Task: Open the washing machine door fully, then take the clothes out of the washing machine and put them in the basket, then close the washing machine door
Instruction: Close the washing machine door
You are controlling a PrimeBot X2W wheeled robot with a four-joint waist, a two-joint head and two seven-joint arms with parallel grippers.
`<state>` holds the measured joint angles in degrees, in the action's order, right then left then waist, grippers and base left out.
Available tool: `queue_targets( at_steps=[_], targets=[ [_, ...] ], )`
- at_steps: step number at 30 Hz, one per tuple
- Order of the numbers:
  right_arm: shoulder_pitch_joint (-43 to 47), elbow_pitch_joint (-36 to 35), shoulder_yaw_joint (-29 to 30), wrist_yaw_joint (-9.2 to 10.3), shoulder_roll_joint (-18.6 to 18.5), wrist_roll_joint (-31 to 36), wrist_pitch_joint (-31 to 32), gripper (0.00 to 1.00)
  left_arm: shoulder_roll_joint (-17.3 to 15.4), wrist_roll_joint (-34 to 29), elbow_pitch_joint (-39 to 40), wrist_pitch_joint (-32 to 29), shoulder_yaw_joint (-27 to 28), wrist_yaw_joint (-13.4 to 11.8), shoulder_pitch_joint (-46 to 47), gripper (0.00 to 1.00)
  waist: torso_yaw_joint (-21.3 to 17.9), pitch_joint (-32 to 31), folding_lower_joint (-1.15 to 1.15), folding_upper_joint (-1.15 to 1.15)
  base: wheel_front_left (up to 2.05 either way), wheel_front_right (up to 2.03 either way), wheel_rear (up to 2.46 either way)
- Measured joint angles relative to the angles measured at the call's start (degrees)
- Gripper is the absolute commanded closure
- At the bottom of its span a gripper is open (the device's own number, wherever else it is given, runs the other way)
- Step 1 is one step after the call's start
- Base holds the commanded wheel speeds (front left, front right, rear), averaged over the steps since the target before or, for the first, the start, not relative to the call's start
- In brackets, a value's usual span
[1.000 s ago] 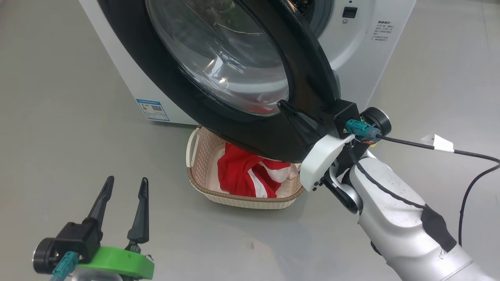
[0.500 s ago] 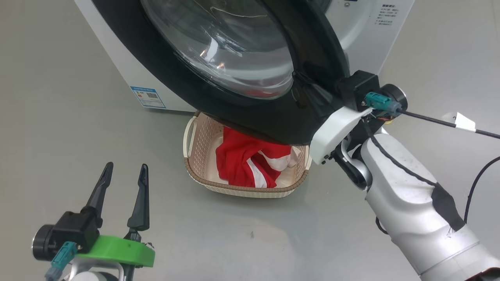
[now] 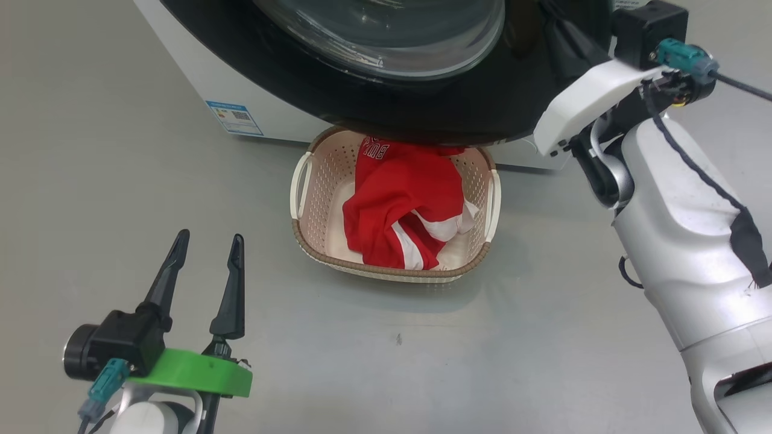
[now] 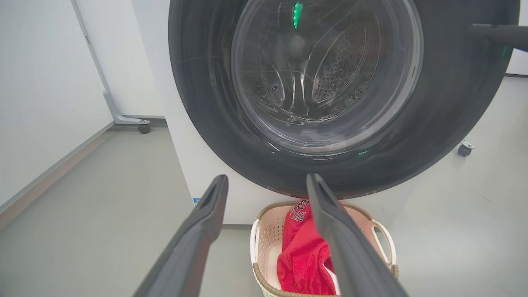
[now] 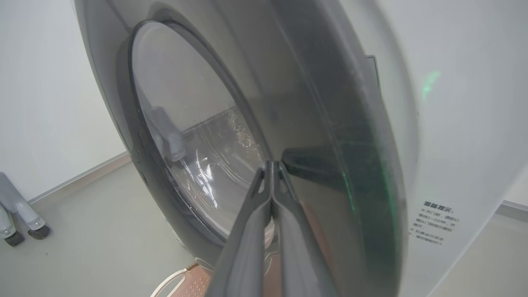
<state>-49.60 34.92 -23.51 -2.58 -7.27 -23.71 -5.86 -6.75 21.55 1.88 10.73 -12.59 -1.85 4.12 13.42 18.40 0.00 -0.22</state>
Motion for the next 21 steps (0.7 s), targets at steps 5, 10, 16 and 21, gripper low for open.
queue_targets(
  at_steps=[5,10,16,21],
  targets=[
    [-3.27,2.57,1.20,0.94,-0.70,0.00,-0.30,1.00,0.40,-0.08,-0.18,0.03,-0.74,0.22,1.64,0.00,1.35,1.39,0.00,0.00,0.00,0.00,0.00],
    [-5.97,5.11,2.97,1.37,-1.60,-0.31,-1.23,1.00,0.87,-0.08,-1.13,0.20,-1.20,0.65,2.25,0.00,2.92,2.49,0.00,0.00,0.00,0.00,0.00],
    [-8.17,7.21,4.17,1.80,-2.27,-0.92,-2.14,1.00,0.88,-0.08,-1.56,0.53,-1.30,0.67,2.42,0.00,4.32,3.24,0.00,0.00,0.00,0.00,0.00],
    [-9.18,9.20,4.64,1.82,-1.97,-1.01,-3.61,1.00,0.88,-0.09,-2.15,0.70,-1.08,0.66,2.48,0.00,5.02,3.63,0.00,0.00,0.00,0.00,0.00]
  ],
)
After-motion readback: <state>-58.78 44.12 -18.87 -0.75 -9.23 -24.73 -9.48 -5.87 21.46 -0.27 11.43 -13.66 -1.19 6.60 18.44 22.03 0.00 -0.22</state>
